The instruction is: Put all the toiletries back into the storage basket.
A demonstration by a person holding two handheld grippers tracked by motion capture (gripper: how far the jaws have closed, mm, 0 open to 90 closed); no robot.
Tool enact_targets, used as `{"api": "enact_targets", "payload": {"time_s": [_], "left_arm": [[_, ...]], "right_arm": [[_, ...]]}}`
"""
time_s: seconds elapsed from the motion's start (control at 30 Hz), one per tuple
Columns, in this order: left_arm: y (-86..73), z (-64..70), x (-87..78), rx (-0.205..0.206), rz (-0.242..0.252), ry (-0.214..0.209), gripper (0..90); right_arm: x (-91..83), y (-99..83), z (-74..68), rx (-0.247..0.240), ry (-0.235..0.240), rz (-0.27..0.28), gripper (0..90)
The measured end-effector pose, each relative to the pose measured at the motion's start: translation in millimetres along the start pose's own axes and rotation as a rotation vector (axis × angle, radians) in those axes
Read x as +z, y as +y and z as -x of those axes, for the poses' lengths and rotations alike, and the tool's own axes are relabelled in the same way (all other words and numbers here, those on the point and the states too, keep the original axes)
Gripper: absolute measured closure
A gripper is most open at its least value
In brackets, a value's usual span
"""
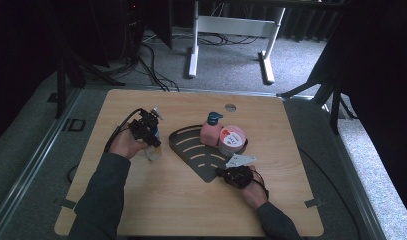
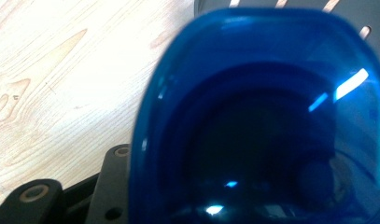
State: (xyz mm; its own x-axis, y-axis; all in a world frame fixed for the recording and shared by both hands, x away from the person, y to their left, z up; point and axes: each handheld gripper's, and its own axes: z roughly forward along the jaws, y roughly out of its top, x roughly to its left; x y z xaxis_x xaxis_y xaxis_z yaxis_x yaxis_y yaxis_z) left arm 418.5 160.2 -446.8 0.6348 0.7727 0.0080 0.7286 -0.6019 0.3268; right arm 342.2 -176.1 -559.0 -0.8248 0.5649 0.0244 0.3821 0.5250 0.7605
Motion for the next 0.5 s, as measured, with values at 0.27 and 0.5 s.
{"api": "enact_targets", "payload": {"time_s": [0.27, 0.5], "left_arm": [[-2.1, 1.3, -0.6, 0.006, 0.004, -0.011, 55.2], [-2.4, 7.7, -1.0, 0.026, 0.005, 0.008, 55.4]], "right_arm": [[0.0, 0.0, 0.0, -0.001, 0.0, 0.0, 90.0], [0.0, 0.0, 0.1, -0.001, 0.0, 0.0, 90.0]]}}
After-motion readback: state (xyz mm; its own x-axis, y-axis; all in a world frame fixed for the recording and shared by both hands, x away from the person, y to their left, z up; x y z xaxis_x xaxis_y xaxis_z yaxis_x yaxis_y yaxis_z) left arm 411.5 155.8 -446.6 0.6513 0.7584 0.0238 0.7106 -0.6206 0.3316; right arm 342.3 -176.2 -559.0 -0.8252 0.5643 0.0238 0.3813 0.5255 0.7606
